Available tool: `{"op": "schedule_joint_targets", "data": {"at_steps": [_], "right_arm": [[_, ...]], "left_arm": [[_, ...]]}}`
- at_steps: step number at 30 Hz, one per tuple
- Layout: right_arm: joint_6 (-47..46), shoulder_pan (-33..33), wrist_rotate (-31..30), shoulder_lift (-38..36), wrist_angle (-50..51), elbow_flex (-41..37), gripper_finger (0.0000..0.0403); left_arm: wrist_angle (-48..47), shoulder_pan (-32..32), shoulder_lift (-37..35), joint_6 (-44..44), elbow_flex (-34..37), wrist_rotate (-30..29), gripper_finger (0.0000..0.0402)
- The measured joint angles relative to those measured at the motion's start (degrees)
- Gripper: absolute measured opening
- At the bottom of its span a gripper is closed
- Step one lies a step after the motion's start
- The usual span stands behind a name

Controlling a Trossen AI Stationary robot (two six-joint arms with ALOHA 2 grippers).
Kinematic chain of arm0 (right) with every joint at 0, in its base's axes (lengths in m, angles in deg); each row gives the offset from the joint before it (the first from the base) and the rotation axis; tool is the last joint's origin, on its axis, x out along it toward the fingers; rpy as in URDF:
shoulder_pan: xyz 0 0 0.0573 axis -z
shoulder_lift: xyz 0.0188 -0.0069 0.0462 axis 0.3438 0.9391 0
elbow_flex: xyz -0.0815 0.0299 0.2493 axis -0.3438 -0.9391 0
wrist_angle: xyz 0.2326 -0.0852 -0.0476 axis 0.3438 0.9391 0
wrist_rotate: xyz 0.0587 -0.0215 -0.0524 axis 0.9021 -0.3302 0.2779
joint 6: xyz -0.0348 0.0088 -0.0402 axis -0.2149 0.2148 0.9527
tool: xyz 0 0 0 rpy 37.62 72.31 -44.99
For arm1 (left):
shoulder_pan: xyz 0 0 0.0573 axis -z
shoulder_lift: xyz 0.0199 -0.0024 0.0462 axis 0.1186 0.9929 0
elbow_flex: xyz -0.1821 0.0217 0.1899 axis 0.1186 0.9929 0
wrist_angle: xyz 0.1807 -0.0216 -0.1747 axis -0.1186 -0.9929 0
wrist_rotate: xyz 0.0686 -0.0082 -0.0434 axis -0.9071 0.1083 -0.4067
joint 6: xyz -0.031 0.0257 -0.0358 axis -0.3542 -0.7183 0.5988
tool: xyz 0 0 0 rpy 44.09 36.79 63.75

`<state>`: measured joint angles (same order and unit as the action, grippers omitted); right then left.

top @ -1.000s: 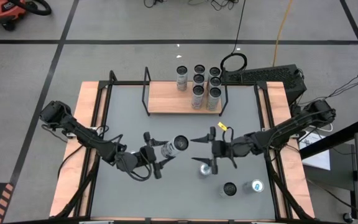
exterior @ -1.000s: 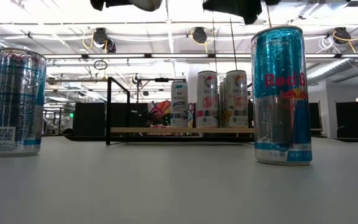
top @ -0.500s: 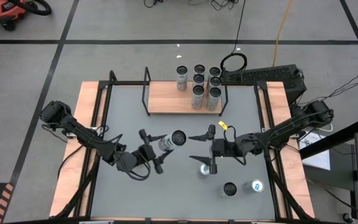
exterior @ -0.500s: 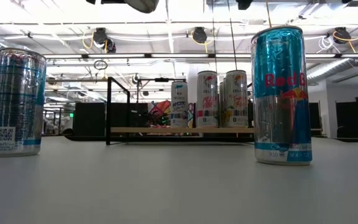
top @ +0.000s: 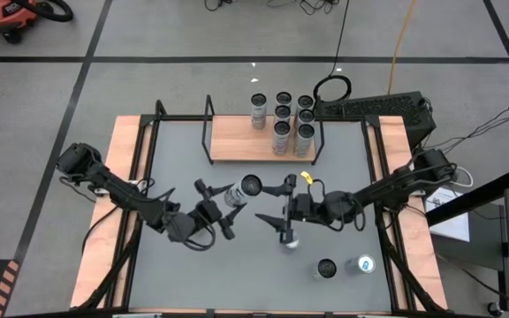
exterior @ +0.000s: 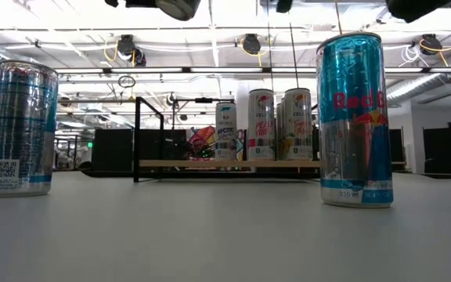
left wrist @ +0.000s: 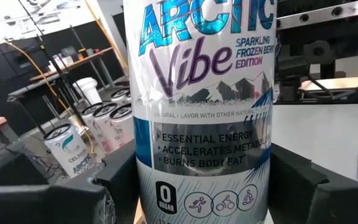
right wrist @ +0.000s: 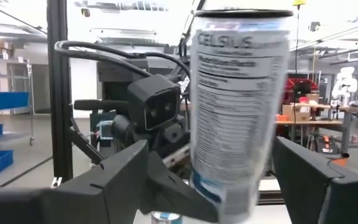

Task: Place canned beverage on shelf
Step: Put the top white blue soda can on the shelf aligned with the white blue soda can

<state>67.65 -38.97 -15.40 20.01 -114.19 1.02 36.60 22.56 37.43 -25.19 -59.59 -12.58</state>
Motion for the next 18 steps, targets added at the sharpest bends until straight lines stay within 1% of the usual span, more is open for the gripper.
{"op": "schedule_joint_targets", "data": {"at_steps": [8, 18], "right_arm": [[-0.9, 1.8, -1.7, 5.9, 0.5, 6.6, 0.0317], [0.5, 3.1, -1.5, 10.2, 0.7, 12.0, 0.0319]], "left_arm": [[-0.1, -0.5, 0.0, -0.4, 0.0, 0.1, 0.0258], [-0.2, -0.5, 0.0, -1.1, 0.0, -0.6, 0.0258]]}}
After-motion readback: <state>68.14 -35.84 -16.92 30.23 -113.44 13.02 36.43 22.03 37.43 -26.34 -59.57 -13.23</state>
